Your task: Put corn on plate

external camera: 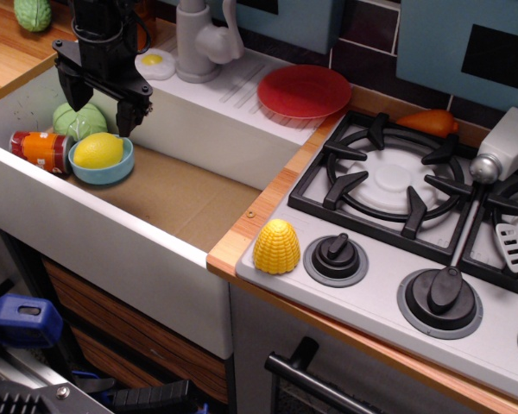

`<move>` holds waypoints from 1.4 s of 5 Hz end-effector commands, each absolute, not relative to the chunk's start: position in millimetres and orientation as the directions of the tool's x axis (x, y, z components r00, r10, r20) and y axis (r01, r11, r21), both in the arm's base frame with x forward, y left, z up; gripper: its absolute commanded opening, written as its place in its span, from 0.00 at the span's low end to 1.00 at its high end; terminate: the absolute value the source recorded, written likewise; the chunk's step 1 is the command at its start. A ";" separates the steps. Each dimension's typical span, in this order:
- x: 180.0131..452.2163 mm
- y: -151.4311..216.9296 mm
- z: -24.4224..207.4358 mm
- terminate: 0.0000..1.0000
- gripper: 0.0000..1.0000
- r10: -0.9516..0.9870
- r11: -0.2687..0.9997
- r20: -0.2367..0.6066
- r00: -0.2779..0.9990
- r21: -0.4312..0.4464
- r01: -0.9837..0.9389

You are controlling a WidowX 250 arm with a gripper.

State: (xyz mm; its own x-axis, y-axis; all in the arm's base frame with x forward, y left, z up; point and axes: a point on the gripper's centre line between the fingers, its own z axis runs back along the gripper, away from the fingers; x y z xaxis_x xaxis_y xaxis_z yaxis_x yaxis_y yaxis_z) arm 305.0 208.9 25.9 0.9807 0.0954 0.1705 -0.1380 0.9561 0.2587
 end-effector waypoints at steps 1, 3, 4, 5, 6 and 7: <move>305.0 208.9 25.9 0.00 1.00 0.095 0.956 0.170 0.981 0.259 -0.138; 280.5 121.9 84.8 0.00 1.00 0.009 0.964 0.213 0.977 0.260 -0.065; 267.7 80.8 101.1 0.00 1.00 0.032 0.968 0.202 0.979 0.236 -0.080; 269.0 45.5 109.7 0.00 1.00 0.032 0.972 0.181 0.983 0.222 -0.072; 271.9 20.6 102.2 0.00 1.00 0.004 0.985 0.172 0.985 0.170 -0.034; 272.5 -8.8 97.8 0.00 1.00 0.006 0.990 0.175 0.985 0.136 -0.030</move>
